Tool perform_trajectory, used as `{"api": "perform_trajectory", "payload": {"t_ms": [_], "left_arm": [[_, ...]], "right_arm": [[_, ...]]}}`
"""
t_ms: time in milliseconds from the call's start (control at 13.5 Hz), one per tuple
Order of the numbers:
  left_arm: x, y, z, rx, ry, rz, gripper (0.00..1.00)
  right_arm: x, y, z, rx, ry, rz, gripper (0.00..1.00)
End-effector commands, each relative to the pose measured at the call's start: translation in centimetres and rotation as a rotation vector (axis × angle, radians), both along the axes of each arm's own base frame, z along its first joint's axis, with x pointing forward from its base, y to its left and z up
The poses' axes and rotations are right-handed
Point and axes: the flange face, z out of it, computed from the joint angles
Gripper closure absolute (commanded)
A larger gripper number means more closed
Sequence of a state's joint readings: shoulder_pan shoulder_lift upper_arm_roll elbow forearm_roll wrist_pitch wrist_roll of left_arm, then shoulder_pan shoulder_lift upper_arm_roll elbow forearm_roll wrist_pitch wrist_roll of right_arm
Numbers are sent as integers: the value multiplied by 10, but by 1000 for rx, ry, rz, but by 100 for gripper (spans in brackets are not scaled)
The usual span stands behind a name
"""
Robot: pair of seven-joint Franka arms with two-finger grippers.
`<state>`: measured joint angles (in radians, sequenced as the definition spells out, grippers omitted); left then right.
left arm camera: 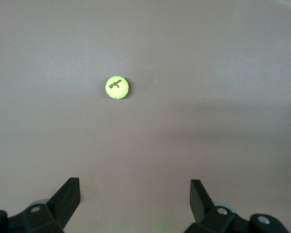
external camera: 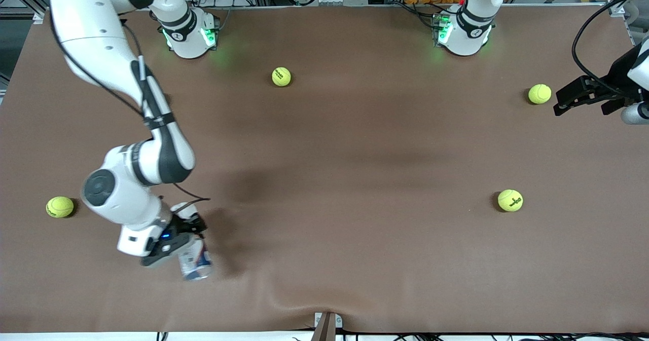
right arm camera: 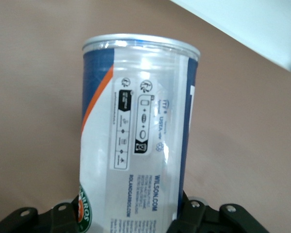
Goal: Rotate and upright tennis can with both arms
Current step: 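Reach the right gripper down and grasp the lying tennis can, then drag the can with the right gripper toward the table middle, release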
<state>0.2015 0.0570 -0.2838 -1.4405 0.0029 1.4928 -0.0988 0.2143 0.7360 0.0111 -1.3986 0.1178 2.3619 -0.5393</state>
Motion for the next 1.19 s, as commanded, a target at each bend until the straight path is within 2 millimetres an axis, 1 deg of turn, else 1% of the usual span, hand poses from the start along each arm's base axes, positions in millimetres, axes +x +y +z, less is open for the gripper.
{"api": "perform_trajectory", "payload": {"t_ms": [0,149,223,446,520,595,669,818,966,1041,1115], "left_arm": [[3,-7,0,-22,-3,-7,0],[3,-8,1,-22,-3,-10,0],[3,-7,1,-23,-5,-5,0],[3,-4,1,-22,-5,-1,0],[4,-3,0,-22,-2,1,0],[3,-5,0,-22,-3,-4,0],[3,-5,0,-22,-3,-4,0],[3,-5,0,-24,-2,-4,0],[4,-4,0,-24,-3,-2,0],[4,-3,0,-24,-3,-1,0],[4,-4,0,-22,-3,-2,0]], "right_arm": [[-16,80,7,-18,-36,218,37],[-44,149,0,-37,-45,384,36],[-59,179,-5,-50,-49,465,35],[-104,256,-28,-122,-81,739,35],[-121,280,-38,-127,-88,802,35],[-135,300,-50,-129,-91,841,35],[-145,316,-56,-135,-109,869,35],[-151,340,-64,-203,-151,947,36],[-152,339,-78,-227,-143,959,35],[-150,335,-82,-231,-139,955,27],[-150,335,-84,-231,-136,954,0]]}}
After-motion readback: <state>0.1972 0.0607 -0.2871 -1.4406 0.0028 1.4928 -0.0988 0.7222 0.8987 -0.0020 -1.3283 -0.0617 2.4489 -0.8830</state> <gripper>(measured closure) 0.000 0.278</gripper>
